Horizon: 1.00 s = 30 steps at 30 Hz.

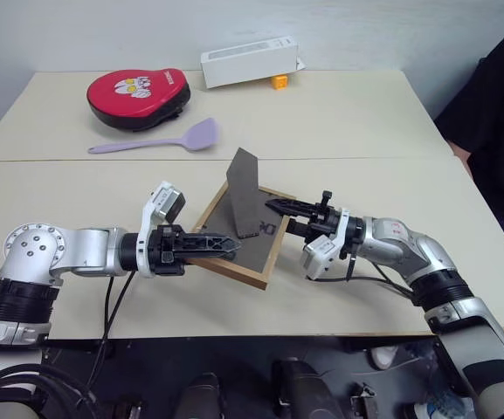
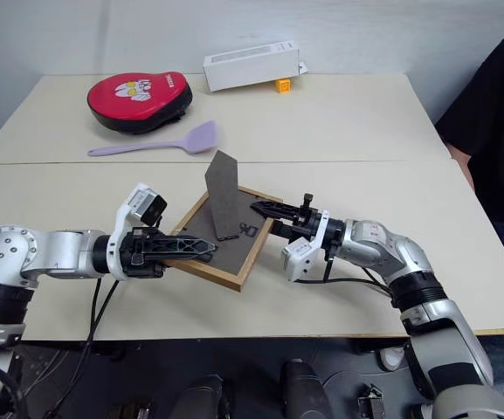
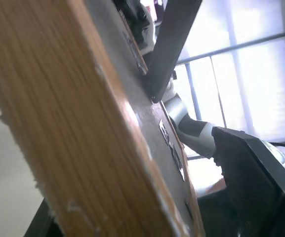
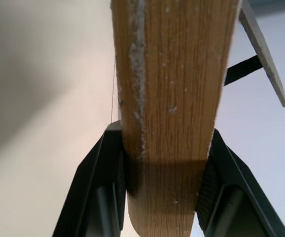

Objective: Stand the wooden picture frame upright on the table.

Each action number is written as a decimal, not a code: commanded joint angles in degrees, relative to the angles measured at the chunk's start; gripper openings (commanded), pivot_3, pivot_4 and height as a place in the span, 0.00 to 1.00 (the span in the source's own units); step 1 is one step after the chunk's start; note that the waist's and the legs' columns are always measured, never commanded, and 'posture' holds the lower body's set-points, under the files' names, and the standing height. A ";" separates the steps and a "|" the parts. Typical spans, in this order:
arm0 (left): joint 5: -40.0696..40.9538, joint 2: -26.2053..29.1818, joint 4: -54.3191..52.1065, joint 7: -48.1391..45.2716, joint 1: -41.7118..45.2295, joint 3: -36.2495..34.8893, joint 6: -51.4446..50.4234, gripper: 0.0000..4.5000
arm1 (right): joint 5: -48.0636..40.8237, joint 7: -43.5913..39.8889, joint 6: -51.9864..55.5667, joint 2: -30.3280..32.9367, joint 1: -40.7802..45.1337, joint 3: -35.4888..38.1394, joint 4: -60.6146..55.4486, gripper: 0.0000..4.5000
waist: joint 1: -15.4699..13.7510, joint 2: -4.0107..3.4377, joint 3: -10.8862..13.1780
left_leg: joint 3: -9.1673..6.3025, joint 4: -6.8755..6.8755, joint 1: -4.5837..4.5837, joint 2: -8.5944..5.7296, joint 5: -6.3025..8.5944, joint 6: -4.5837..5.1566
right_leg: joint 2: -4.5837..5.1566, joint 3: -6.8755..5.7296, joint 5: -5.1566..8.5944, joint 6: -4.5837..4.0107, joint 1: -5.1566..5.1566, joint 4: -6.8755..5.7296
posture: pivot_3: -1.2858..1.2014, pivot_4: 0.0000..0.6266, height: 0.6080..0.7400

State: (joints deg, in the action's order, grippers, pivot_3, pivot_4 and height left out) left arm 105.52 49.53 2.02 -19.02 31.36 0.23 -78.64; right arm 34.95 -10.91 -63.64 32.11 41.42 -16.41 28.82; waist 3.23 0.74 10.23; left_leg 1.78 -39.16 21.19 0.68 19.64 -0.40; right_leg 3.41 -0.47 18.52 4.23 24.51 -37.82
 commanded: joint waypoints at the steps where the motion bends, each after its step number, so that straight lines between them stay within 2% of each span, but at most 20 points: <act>1: -21.78 7.27 1.29 -11.55 -2.88 -11.66 17.86 0.74 | -11.54 -3.28 0.37 2.98 -2.13 1.34 0.14 0.28 | -0.01 0.00 0.00 | 0.00 0.01 0.00 0.00 0.00 0.00 | -0.01 0.00 0.00 0.00 0.00 -0.01 | 0.52 0.24 1.00; 3: -31.23 8.34 0.97 -17.75 -4.94 -12.21 25.93 0.74 | -14.52 -5.08 0.74 3.52 -2.54 0.60 0.04 0.28 | -0.03 -0.02 0.00 | 0.06 0.03 -0.01 -0.04 0.00 0.00 | 0.00 0.00 0.00 0.00 -0.01 0.04 | 0.52 0.24 1.00; 6: -30.22 8.44 4.34 -18.77 -5.86 -13.53 21.97 0.74 | -14.54 -5.73 0.51 3.67 -2.55 1.07 -0.34 0.28 | -0.09 -0.01 0.01 | 0.06 0.03 -0.01 0.00 0.00 0.00 | -0.04 0.00 0.01 -0.01 0.00 0.04 | 0.52 0.24 1.00; 10: -17.16 9.27 6.25 -16.98 -4.94 -10.76 5.32 0.74 | -10.13 -4.05 -1.34 3.52 -1.56 1.78 -1.50 0.28 | -0.15 0.00 0.01 | 0.04 0.03 0.01 0.03 0.01 0.02 | -0.03 0.03 0.01 -0.01 0.00 -0.05 | 0.52 0.24 1.00; 13: -11.83 10.73 9.57 -13.44 -1.76 -3.84 -5.49 0.74 | -7.47 -2.25 -2.58 3.43 -0.94 2.10 -2.88 0.28 | -0.13 0.02 0.01 | 0.04 0.04 0.01 0.02 0.02 0.03 | -0.01 0.05 0.01 -0.01 0.01 -0.16 | 0.52 0.24 1.00; 21: -0.14 9.09 15.02 -8.54 2.33 2.67 -12.93 0.74 | -5.94 -0.62 -4.37 3.16 0.32 2.32 -3.40 0.28 | -0.12 0.02 0.01 | 0.03 0.03 0.01 0.00 0.02 0.06 | 0.01 0.04 0.01 -0.01 0.02 -0.19 | 0.52 0.24 1.00; 23: -5.53 8.75 14.33 -8.02 0.58 -1.35 -9.36 0.74 | -8.26 -1.27 -3.21 3.33 -0.81 2.52 -3.76 0.28 | 0.00 0.02 0.01 | 0.03 0.03 0.01 0.01 0.02 0.05 | -0.01 0.03 0.01 -0.01 0.03 -0.19 | 0.52 0.24 1.00; 24: -9.74 8.97 12.50 -10.49 -1.63 -4.76 -5.23 0.74 | -12.35 -2.70 -1.61 3.46 -2.04 2.34 -3.59 0.28 | 0.13 0.01 0.01 | 0.05 0.03 0.00 0.01 0.02 0.05 | -0.01 0.04 0.01 -0.01 0.03 -0.19 | 0.52 0.24 1.00; 28: -27.57 9.75 3.00 -27.14 -12.10 -13.95 15.19 0.74 | -23.96 -7.47 2.82 4.85 -6.26 2.58 -3.79 0.28 | 0.14 0.01 0.01 | 0.12 0.12 -0.01 0.07 0.01 0.03 | -0.04 0.05 0.01 -0.02 0.05 -0.09 | 0.52 0.24 1.00; 30: -38.48 8.53 0.52 -33.80 -14.71 -15.17 29.63 0.78 | -34.56 -12.74 9.28 4.61 -8.72 3.15 -5.05 0.28 | -0.11 0.01 0.01 | 0.11 0.07 0.02 0.05 0.01 0.04 | -0.01 0.01 0.02 -0.04 0.04 0.01 | 0.52 0.24 1.00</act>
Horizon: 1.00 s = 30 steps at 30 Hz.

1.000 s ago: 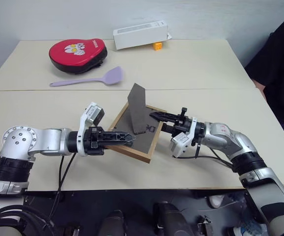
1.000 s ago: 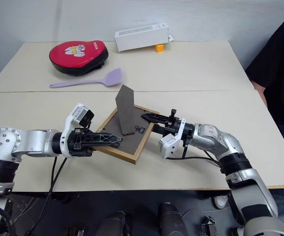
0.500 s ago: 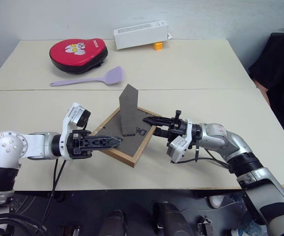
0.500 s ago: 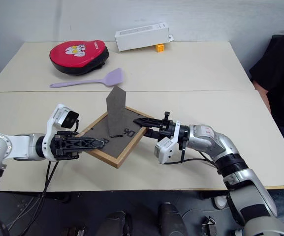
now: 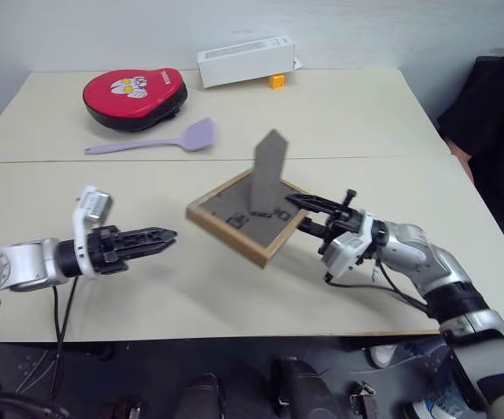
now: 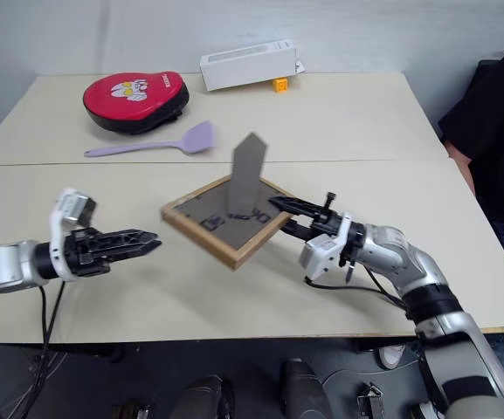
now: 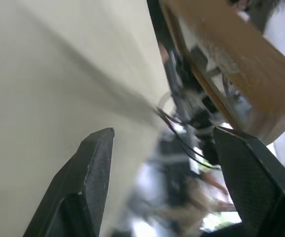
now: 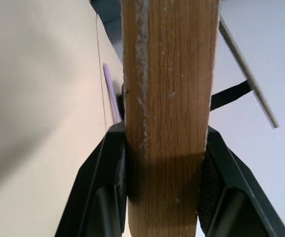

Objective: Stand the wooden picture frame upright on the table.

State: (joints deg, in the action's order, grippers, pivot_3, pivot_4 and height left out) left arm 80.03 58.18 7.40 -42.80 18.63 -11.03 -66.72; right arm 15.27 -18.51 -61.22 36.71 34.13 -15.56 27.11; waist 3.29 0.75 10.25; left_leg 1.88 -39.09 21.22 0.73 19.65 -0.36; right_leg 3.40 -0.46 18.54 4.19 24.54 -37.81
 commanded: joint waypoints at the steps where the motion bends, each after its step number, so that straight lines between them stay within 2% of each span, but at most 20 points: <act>1: -16.31 -1.27 -5.43 -11.47 -2.43 -4.59 22.40 0.82 | -19.76 -7.30 10.45 -0.46 -2.47 3.12 -4.28 0.28 | -0.44 0.00 0.00 | 0.02 -0.03 -0.02 -0.02 0.00 0.01 | 0.02 0.01 0.00 0.00 -0.02 0.07 | 0.52 0.24 1.00; 4: -27.08 -3.84 -8.88 -16.09 -2.88 -4.26 37.13 0.99 | -41.44 -17.28 31.33 -3.43 -5.87 6.79 -9.93 0.28 | -1.27 0.00 0.00 | -0.01 -0.08 -0.04 0.00 0.01 0.02 | 0.04 -0.01 0.00 0.00 -0.08 0.04 | 0.52 0.24 1.00; 5: -29.76 -4.79 -10.71 -16.75 -3.33 -3.74 40.35 1.00 | -47.27 -20.19 38.57 -3.96 -6.85 8.08 -11.52 0.28 | -1.45 0.00 0.00 | 0.00 -0.07 -0.04 -0.01 0.02 0.05 | 0.05 0.00 0.00 0.00 -0.09 0.04 | 0.52 0.24 1.00; 7: -33.26 -7.72 -13.55 -17.49 -3.91 -3.11 45.54 1.00 | -50.33 -23.19 44.73 -4.19 -7.51 10.05 -12.25 0.28 | -1.72 -0.01 0.00 | 0.00 -0.06 -0.02 0.00 0.06 0.12 | 0.07 0.01 -0.01 0.02 -0.08 0.04 | 0.52 0.24 1.00; 11: -34.64 -11.61 -16.86 -16.85 -4.91 -2.29 46.03 1.00 | -57.48 -24.52 60.14 -6.69 -7.01 14.40 -11.45 0.28 | -1.63 -0.01 0.00 | 0.01 -0.02 0.03 0.00 0.15 0.27 | 0.10 0.00 -0.03 0.05 -0.08 0.01 | 0.52 0.24 1.00; 14: -36.05 -13.59 -18.18 -16.85 -5.36 -1.61 46.78 1.00 | -56.43 -25.83 65.73 -8.39 -5.19 15.79 -7.02 0.28 | -1.35 -0.01 0.00 | 0.07 -0.02 0.01 0.02 0.15 0.27 | 0.09 0.05 -0.04 0.06 -0.04 0.00 | 0.52 0.24 1.00; 19: -38.05 -15.88 -17.59 -15.13 -4.23 -1.92 47.58 1.00 | -52.66 -27.45 67.68 -10.97 -3.85 17.59 -1.13 0.28 | -1.26 -0.01 -0.01 | 0.10 -0.01 -0.01 0.02 0.15 0.27 | 0.07 0.08 -0.04 0.07 -0.03 -0.03 | 0.52 0.24 1.00; 30: -39.45 -16.49 -17.46 -13.67 -3.86 -3.11 47.04 1.00 | -43.40 -27.20 70.42 -9.02 -6.92 18.44 2.05 0.28 | -1.53 0.00 -0.07 | 0.11 -0.03 -0.12 0.01 0.15 0.27 | 0.08 0.10 -0.05 0.08 -0.11 -0.01 | 0.52 0.24 1.00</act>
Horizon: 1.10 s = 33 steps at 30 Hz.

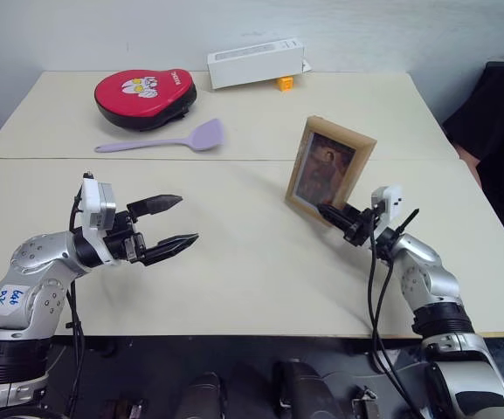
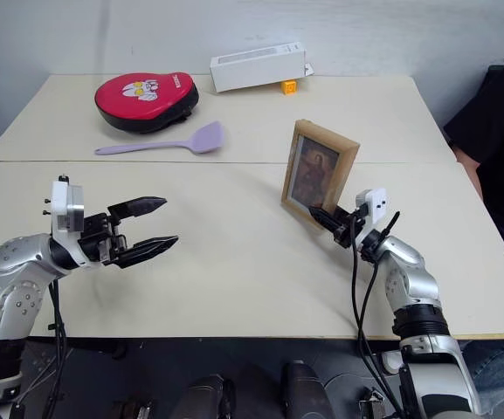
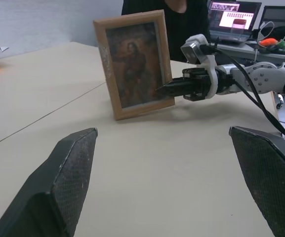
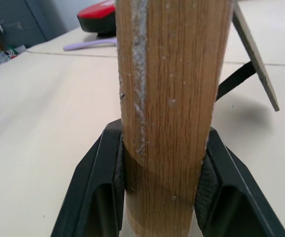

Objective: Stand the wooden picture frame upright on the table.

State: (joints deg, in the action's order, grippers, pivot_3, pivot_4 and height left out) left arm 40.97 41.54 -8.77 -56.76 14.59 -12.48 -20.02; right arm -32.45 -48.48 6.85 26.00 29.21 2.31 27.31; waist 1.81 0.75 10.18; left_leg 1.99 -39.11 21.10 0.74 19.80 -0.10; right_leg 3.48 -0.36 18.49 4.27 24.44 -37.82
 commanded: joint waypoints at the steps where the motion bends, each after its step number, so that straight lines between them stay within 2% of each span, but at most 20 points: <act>1: -0.59 0.21 -1.29 0.26 0.10 -1.63 0.42 1.00 | 4.99 2.88 3.18 2.12 -2.37 0.44 1.61 0.28 | -0.06 0.00 -0.01 | 0.00 0.00 -0.01 0.00 0.00 0.00 | 0.00 0.00 0.00 0.00 -0.01 0.00 | 0.52 0.24 1.00; 8: -1.53 0.56 -1.05 -0.82 0.35 -0.99 0.68 1.00 | 6.17 4.06 7.10 2.54 -2.77 2.09 -0.04 0.28 | -0.20 0.12 -0.18 | -0.03 0.00 -0.05 -0.01 0.01 0.02 | 0.02 -0.01 -0.01 0.02 -0.11 0.07 | 0.52 0.24 1.00; 9: -2.20 0.98 -0.85 -1.56 0.19 -0.70 1.18 1.00 | 5.31 2.80 8.52 2.90 -3.23 2.17 -1.62 0.44 | -0.25 0.12 -0.18 | -0.03 0.00 -0.05 -0.01 0.01 0.02 | 0.02 -0.02 -0.01 0.02 -0.12 0.07 | 0.52 0.24 1.00; 11: -2.98 1.27 -0.46 -2.41 0.06 -0.60 1.67 1.00 | 5.33 2.73 9.48 3.20 -3.87 2.64 -3.60 0.56 | -0.36 0.10 -0.17 | -0.08 0.00 0.00 -0.01 0.01 0.02 | 0.02 -0.07 -0.01 0.02 -0.11 0.07 | 0.52 0.24 1.00; 15: -3.86 1.29 1.33 -3.25 0.45 -1.39 2.04 1.00 | 6.56 4.51 9.53 4.83 -5.49 4.73 -5.77 0.85 | -0.44 0.10 -0.17 | -0.09 0.02 0.04 -0.02 0.02 0.03 | 0.04 -0.08 -0.02 0.03 -0.10 0.07 | 0.52 0.24 1.00; 17: -4.11 1.54 2.11 -3.65 -0.09 -1.90 2.10 1.00 | 6.05 2.56 9.78 6.55 -7.53 5.96 -8.00 1.00 | -0.54 0.09 -0.17 | -0.09 0.01 0.04 -0.04 0.03 0.04 | 0.05 -0.08 -0.02 0.04 -0.10 0.09 | 0.52 0.24 1.00; 22: -5.62 2.02 3.99 -4.41 -2.78 -3.10 3.72 1.00 | 5.54 -2.64 8.93 11.79 -15.96 8.18 -16.50 1.00 | -0.97 0.08 -0.16 | -0.09 0.05 0.09 -0.04 0.07 0.12 | 0.05 -0.10 -0.02 0.04 -0.10 0.13 | 0.52 0.24 1.00; 24: -6.81 2.47 4.57 -5.21 -4.35 -3.55 5.36 1.00 | 5.91 -5.99 3.12 13.26 -20.33 9.95 -20.52 1.00 | -1.04 0.08 -0.16 | -0.08 0.05 0.09 -0.04 0.08 0.13 | 0.04 -0.10 -0.02 0.04 -0.10 0.15 | 0.52 0.24 1.00; 28: -12.57 4.03 7.25 -5.10 -8.20 -4.22 11.13 1.00 | 11.58 -13.07 -19.38 15.21 -26.82 11.07 -24.86 1.00 | -0.43 0.01 -0.12 | 0.01 0.10 0.01 -0.03 0.14 0.22 | 0.00 -0.01 -0.02 0.04 -0.09 0.30 | 0.52 0.24 1.00; 33: -14.82 4.33 8.59 -4.88 -12.05 -5.62 15.20 1.00 | 13.28 -15.03 -28.43 15.82 -29.65 11.01 -26.12 1.00 | -0.07 0.01 -0.11 | 0.06 0.13 -0.11 0.01 0.27 0.42 | -0.03 0.06 -0.02 0.04 -0.10 0.22 | 0.52 0.24 1.00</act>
State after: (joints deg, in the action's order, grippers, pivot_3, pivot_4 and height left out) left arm 26.56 45.16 0.41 -61.75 3.00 -15.67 -6.68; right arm -19.48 -62.92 -18.39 40.72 -0.09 12.09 2.74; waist 1.74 0.76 10.07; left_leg 2.05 -38.99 20.99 0.75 20.07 0.32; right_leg 3.45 -0.31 18.47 4.30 24.35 -37.61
